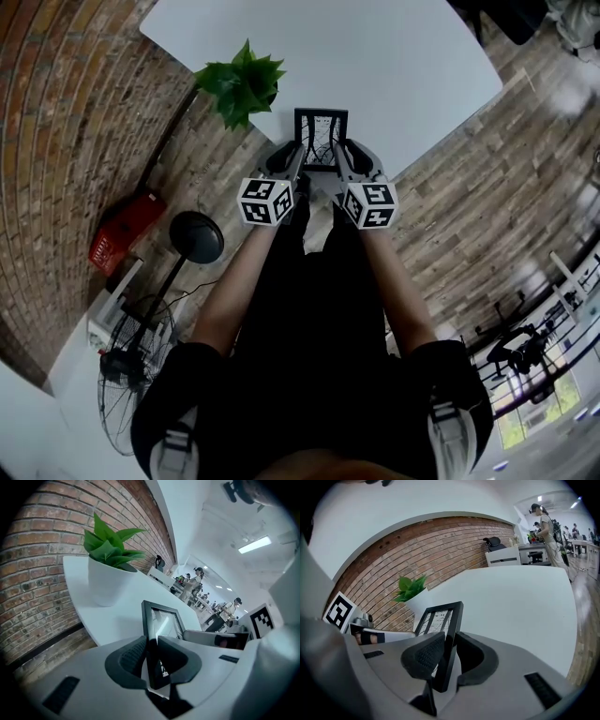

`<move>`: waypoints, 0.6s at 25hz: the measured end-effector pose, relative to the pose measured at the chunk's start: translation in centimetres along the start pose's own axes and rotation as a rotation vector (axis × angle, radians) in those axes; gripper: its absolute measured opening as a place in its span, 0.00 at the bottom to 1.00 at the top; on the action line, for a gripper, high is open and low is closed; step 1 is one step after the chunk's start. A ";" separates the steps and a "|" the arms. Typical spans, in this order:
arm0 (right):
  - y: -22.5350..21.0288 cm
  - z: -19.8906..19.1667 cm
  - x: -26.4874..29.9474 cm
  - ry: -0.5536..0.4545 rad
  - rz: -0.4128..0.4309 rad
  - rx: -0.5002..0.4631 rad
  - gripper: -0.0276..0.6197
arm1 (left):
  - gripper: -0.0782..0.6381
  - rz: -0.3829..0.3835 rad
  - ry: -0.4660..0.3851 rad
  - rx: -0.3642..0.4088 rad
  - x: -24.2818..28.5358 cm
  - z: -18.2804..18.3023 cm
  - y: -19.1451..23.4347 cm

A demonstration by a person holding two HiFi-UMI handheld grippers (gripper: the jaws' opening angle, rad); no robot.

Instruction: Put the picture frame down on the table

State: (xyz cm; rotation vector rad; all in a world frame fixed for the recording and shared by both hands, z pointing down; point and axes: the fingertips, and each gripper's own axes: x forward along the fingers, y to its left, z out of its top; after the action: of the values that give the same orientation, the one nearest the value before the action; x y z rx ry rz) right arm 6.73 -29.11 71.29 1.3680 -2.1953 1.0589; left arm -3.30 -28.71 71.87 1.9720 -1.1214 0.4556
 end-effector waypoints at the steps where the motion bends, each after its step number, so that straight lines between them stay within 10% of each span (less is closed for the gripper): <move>1: 0.0 -0.1 0.1 0.005 0.001 -0.001 0.16 | 0.23 0.001 0.004 0.000 0.1 -0.1 0.1; 15: -0.4 -1.2 0.9 0.052 -0.012 0.007 0.16 | 0.23 0.009 0.041 0.030 0.6 -1.0 0.6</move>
State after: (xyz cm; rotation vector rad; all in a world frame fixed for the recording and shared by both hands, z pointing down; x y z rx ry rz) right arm 6.51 -28.85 72.83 1.3397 -2.1462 1.0867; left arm -3.41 -28.47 73.18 1.9754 -1.1035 0.5185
